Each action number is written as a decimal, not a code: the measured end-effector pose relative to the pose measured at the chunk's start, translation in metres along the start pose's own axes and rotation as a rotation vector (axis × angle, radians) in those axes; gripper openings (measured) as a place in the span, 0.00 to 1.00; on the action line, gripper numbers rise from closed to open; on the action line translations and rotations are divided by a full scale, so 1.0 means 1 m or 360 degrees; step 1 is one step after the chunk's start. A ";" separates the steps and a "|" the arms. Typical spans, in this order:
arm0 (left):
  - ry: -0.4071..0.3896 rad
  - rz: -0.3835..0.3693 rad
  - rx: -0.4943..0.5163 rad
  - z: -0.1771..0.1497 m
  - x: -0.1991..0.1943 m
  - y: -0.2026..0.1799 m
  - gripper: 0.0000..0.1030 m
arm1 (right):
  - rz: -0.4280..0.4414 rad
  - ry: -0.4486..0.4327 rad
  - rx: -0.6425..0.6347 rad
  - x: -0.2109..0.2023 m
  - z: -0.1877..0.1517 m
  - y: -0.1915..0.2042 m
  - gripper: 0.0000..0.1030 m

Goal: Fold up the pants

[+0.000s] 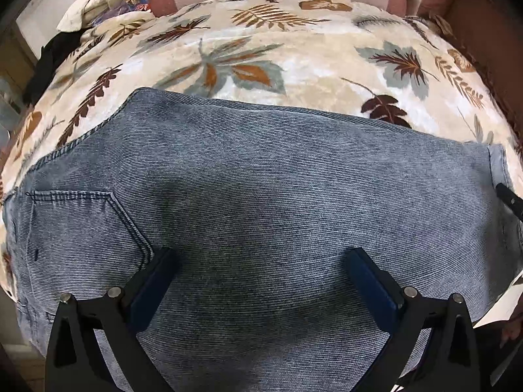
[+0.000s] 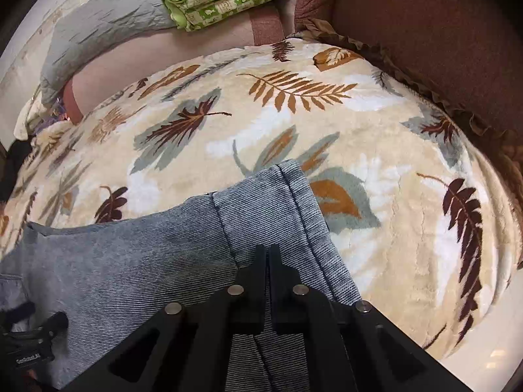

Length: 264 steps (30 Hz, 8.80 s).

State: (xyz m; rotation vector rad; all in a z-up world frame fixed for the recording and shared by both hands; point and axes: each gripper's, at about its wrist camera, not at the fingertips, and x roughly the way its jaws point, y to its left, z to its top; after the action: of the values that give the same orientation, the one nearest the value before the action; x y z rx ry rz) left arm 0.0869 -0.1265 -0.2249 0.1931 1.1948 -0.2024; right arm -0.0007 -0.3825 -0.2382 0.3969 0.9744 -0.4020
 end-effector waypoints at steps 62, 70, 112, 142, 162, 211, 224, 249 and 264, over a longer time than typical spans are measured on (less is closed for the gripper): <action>-0.0109 0.0112 -0.0032 -0.035 -0.033 0.044 1.00 | 0.0160 -0.0128 -0.0303 -0.023 -0.016 0.058 0.05; -0.0299 0.0091 -0.0096 -0.031 -0.076 0.049 1.00 | 0.0269 -0.0223 -0.0567 -0.040 -0.031 0.094 0.05; -0.0345 0.0180 -0.0046 -0.045 -0.057 0.053 1.00 | 0.0307 -0.0100 -0.0656 -0.024 -0.044 0.146 0.07; -0.0300 0.0201 -0.0012 -0.046 -0.046 0.045 1.00 | 0.0203 -0.0157 -0.0724 -0.028 -0.046 0.153 0.07; -0.0220 0.0198 0.0015 -0.050 -0.028 0.038 1.00 | 0.0072 -0.0072 -0.0720 -0.011 -0.044 0.139 0.07; -0.0271 0.0169 0.0238 -0.007 -0.024 -0.052 1.00 | -0.0022 -0.0142 -0.0165 -0.021 -0.013 -0.003 0.08; -0.0168 0.0093 0.0186 0.021 0.008 -0.051 1.00 | 0.0050 -0.0049 -0.0001 -0.004 0.001 -0.013 0.09; -0.0101 0.0051 0.0114 0.072 0.038 -0.045 1.00 | 0.0336 0.0066 0.0084 0.033 0.059 -0.009 0.08; -0.0252 0.0014 0.0152 0.038 -0.027 -0.041 1.00 | 0.0304 -0.0220 -0.0049 -0.022 0.038 0.004 0.09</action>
State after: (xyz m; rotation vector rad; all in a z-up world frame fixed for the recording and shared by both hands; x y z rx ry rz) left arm 0.1006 -0.1743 -0.1881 0.2613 1.0276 -0.2623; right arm 0.0172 -0.3945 -0.2000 0.4247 0.7993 -0.2373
